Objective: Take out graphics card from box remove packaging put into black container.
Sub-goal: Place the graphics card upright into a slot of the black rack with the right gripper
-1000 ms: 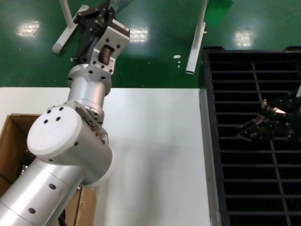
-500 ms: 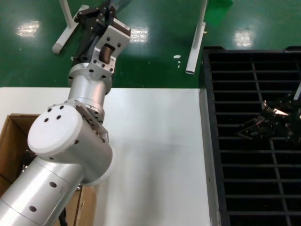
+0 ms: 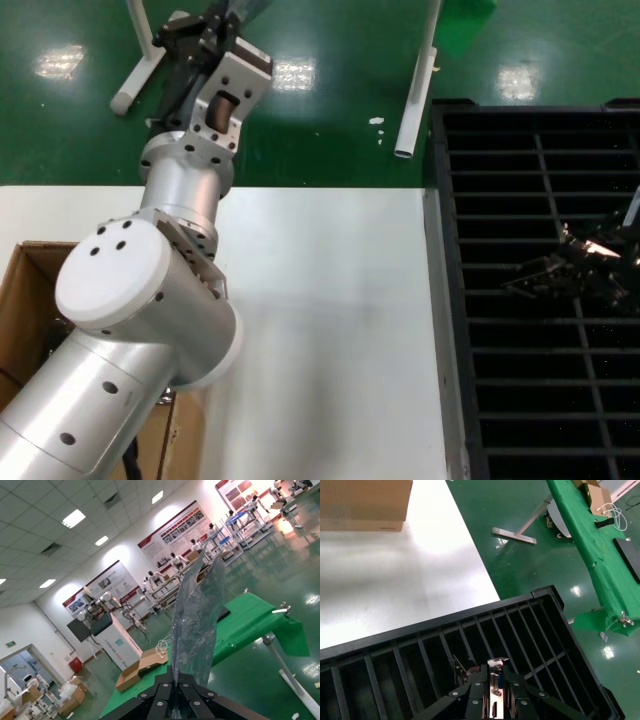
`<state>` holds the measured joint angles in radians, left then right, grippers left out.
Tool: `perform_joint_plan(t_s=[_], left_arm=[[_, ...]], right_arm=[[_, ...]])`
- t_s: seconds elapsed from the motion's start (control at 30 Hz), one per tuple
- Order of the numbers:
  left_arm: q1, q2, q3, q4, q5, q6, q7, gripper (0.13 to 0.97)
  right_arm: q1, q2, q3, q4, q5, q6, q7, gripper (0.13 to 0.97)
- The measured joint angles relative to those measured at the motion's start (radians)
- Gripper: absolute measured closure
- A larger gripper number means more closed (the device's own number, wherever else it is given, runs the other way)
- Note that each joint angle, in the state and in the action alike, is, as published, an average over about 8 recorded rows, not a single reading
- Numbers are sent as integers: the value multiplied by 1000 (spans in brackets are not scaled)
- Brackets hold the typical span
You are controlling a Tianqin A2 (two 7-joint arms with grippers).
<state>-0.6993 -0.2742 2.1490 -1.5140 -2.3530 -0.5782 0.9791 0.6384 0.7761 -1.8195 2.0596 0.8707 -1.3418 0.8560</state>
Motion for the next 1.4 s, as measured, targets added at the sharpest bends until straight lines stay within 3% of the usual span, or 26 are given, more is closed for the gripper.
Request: perform_joint_plan(t_s=[0.27, 0.9, 1.4], left_arm=[[-8, 7, 2, 13, 2, 6, 0, 955], [-25, 40, -2, 53, 34, 33, -18, 955], [-22, 41, -10, 56, 46, 42, -29, 955]], right_arm=[[-6, -12, -5, 0, -14, -2, -5, 903], [1, 39, 16, 0, 67, -20, -15, 903], [2, 72, 14, 0, 107, -14, -27, 903]])
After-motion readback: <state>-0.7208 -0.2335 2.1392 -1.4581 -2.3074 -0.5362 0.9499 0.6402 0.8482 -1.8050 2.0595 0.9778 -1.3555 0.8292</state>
